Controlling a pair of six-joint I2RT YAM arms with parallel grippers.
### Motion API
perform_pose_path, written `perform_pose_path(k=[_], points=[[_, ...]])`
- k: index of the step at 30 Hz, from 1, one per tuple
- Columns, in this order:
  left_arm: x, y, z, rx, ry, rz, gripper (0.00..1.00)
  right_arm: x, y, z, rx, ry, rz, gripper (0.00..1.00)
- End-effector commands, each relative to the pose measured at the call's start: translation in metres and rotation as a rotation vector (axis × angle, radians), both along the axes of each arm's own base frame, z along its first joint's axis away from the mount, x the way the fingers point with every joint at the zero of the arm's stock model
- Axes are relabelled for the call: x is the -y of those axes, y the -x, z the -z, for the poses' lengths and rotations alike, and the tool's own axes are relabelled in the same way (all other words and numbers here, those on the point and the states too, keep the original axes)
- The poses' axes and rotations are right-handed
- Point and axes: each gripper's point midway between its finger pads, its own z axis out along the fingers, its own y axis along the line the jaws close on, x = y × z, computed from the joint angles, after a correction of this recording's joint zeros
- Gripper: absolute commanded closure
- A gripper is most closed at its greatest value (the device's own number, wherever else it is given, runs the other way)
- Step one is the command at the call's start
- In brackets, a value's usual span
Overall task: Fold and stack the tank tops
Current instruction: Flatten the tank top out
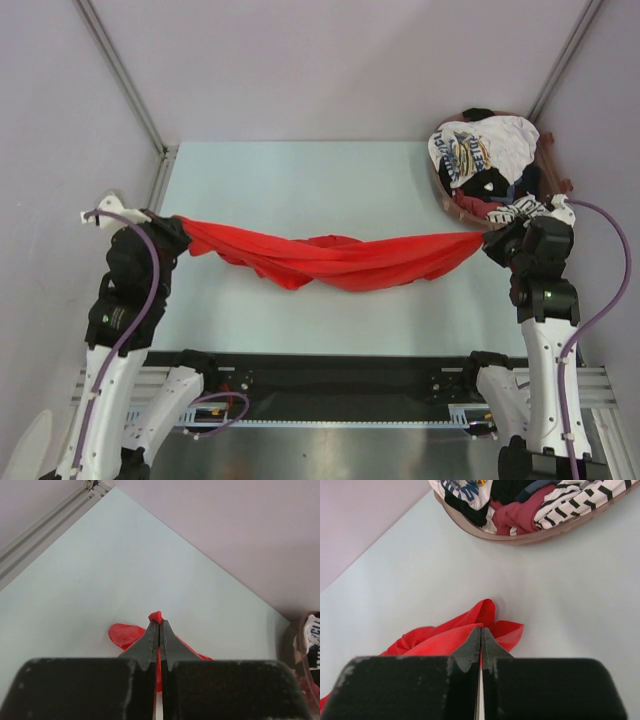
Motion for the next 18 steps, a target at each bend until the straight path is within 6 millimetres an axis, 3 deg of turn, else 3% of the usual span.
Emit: perform_pose_path(k=[1,3,4,5,6,7,9,12,15,18], points=[[-0.009,-0.024,-0.024,0.052,-0.015,-0.034,1.0,0.009,-0.016,-0.02,0.051,-0.001,0.051,1.0],[-0.021,-0.045,-0.018,0.019,0.001,-0.076,1.0,0.016,-0.028,-0.018,0.041,0.001,0.08,1.0],[-0.016,-0.055,-0.023,0.034,0.025,-0.036,1.0,0.018,-0.033,-0.019,0.041,-0.001,0.091,1.0],[-0.017,-0.065,-0.019,0.022,0.055,-0.031,1.0,0.022,-0.037,-0.016,0.03,0.002,0.106,1.0],[-0.033,-0.078,-0.005,-0.023,0.082,-0.066,1.0,0.025,-0.043,-0.013,0.02,0.001,0.117,1.0],[-0.028,-0.087,0.0,-0.032,0.123,-0.012,1.0,0.028,-0.046,-0.012,0.017,-0.001,0.124,1.0],[-0.045,-0.097,0.013,-0.055,0.169,-0.036,1.0,0.045,-0.05,-0.007,0.008,-0.014,0.167,1.0],[-0.054,-0.108,0.01,-0.051,0.146,-0.033,1.0,0.059,-0.055,-0.015,0.036,-0.063,0.168,1.0],[-0.046,-0.118,0.004,-0.066,0.133,0.035,1.0,0.057,-0.063,-0.016,0.034,-0.079,0.141,1.0],[-0.043,-0.116,-0.006,-0.046,0.119,0.057,1.0,0.051,-0.068,-0.016,0.034,-0.1,0.104,1.0]])
